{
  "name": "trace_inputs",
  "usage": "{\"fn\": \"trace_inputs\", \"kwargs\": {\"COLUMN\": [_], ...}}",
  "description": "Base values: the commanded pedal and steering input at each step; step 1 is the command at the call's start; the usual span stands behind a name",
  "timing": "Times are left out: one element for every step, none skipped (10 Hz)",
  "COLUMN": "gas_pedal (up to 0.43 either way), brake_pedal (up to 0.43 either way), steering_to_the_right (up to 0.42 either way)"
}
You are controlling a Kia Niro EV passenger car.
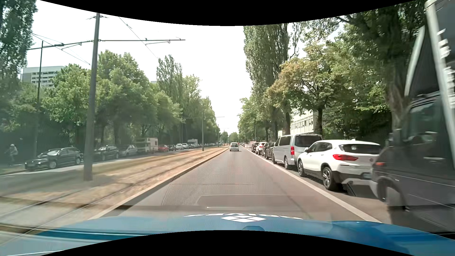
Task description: Follow the waypoints while adhering to traffic rules and regulations
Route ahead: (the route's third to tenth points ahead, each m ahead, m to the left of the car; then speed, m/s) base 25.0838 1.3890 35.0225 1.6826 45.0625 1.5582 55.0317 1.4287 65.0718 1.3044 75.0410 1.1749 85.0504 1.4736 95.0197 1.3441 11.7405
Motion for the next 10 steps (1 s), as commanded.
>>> {"fn": "trace_inputs", "kwargs": {"gas_pedal": [0.177,0.177,0.177,0.177,0.169,0.169,0.169,0.169,0.169,0.169], "brake_pedal": [0.000,0.000,0.000,0.000,0.000,0.000,0.000,0.000,0.000,0.000], "steering_to_the_right": [0.001,0.000,-0.001,-0.002,-0.003,-0.003,-0.003,-0.003,-0.003,-0.003]}}
